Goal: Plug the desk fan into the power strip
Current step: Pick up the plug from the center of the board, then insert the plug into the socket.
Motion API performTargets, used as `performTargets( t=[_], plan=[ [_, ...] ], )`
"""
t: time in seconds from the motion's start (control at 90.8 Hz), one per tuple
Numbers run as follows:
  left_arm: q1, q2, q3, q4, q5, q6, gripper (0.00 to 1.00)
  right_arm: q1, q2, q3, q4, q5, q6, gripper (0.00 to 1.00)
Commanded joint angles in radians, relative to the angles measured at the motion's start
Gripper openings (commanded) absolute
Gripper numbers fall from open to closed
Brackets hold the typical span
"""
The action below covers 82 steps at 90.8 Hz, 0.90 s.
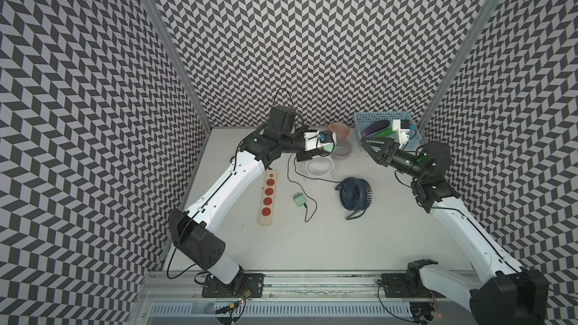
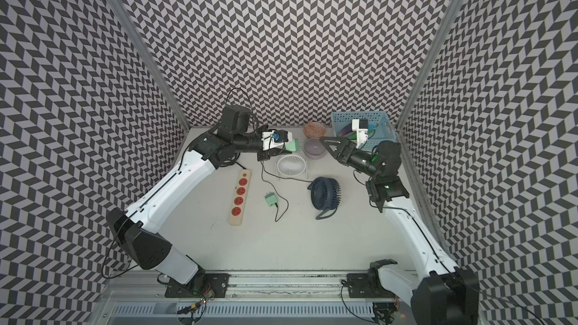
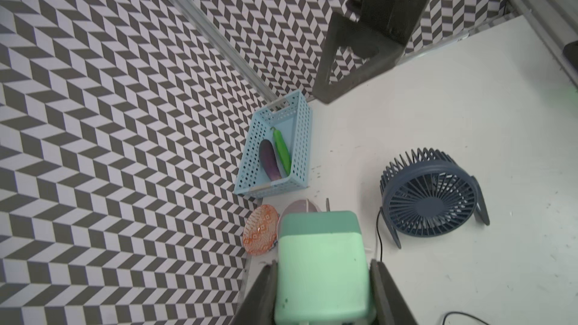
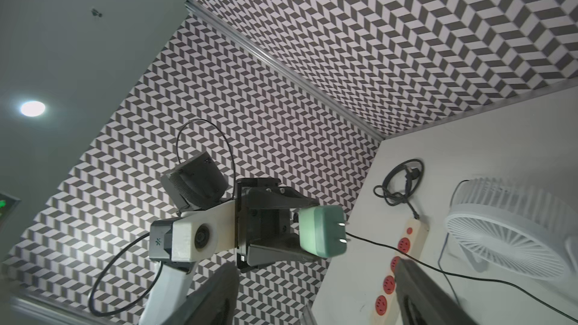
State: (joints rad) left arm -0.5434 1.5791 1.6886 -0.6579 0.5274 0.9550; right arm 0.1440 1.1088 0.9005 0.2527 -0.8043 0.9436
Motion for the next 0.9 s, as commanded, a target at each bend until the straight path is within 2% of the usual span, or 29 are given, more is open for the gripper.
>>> performTargets(
  t=[0.0, 0.11, 0.264, 0.43, 0.595, 0.771, 0.892],
  plan=[
    [0.034, -0.052, -0.034, -0.031, -0.054, 0.082, 0.00, -0.021, -0.050, 0.003, -0.147, 0.041, -0.231, 0.84],
    [0.068, -0.057, -0.069, -0.052, -0.100, 0.136, 0.00, -0.036, -0.085, -0.009, -0.236, 0.100, -0.337, 0.88],
    [0.107, -0.060, -0.122, -0.074, -0.175, 0.192, 0.00, -0.041, -0.132, -0.019, -0.319, 0.195, -0.490, 1.00],
    [0.137, -0.043, -0.154, -0.089, -0.256, 0.228, 0.00, -0.042, -0.167, -0.034, -0.381, 0.302, -0.621, 1.00],
    [0.164, -0.013, -0.177, -0.146, -0.258, 0.258, 0.00, -0.040, -0.216, -0.123, -0.355, 0.384, -0.660, 1.00],
    [0.174, 0.034, -0.218, -0.212, -0.365, 0.315, 0.00, -0.015, -0.295, -0.208, -0.329, 0.475, -0.712, 1.00],
    [0.178, 0.085, -0.227, -0.226, -0.456, 0.329, 0.00, -0.004, -0.341, -0.248, -0.311, 0.490, -0.748, 1.00]
  ],
)
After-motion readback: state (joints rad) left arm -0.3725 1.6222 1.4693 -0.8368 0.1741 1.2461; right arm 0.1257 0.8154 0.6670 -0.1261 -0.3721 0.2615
